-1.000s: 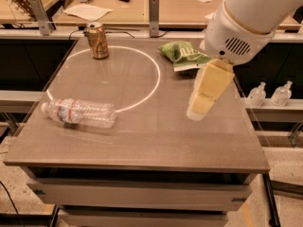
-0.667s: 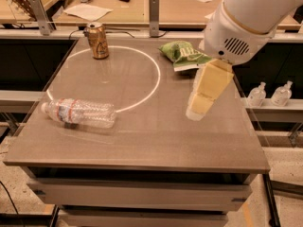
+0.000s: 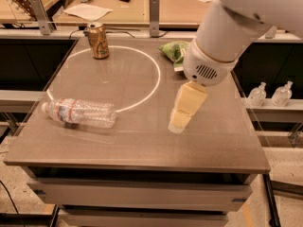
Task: Place water bottle upright
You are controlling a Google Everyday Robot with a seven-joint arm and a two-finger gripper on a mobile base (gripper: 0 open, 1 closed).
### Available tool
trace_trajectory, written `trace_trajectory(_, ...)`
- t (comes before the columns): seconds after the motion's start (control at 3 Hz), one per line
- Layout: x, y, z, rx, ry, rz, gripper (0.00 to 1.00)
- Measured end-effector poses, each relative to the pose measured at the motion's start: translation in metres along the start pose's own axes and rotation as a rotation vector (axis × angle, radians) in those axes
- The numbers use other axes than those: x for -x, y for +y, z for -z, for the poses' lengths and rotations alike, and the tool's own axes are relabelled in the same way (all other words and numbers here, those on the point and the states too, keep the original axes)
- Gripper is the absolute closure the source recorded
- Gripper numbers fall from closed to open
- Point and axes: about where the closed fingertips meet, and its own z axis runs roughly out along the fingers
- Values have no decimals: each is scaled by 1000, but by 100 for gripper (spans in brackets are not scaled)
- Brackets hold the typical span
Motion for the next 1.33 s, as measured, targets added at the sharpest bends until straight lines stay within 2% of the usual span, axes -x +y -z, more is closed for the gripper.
trace_trajectory(0.33,7,1,-35,48,-55,-28,0)
trace_trajectory(0.67,42,18,-45,106,-141,60,0)
trace_trajectory(1.0,69,38,-57,151,-143,153,0)
trace_trajectory(1.33,94,52,-73,179,-99,211,0)
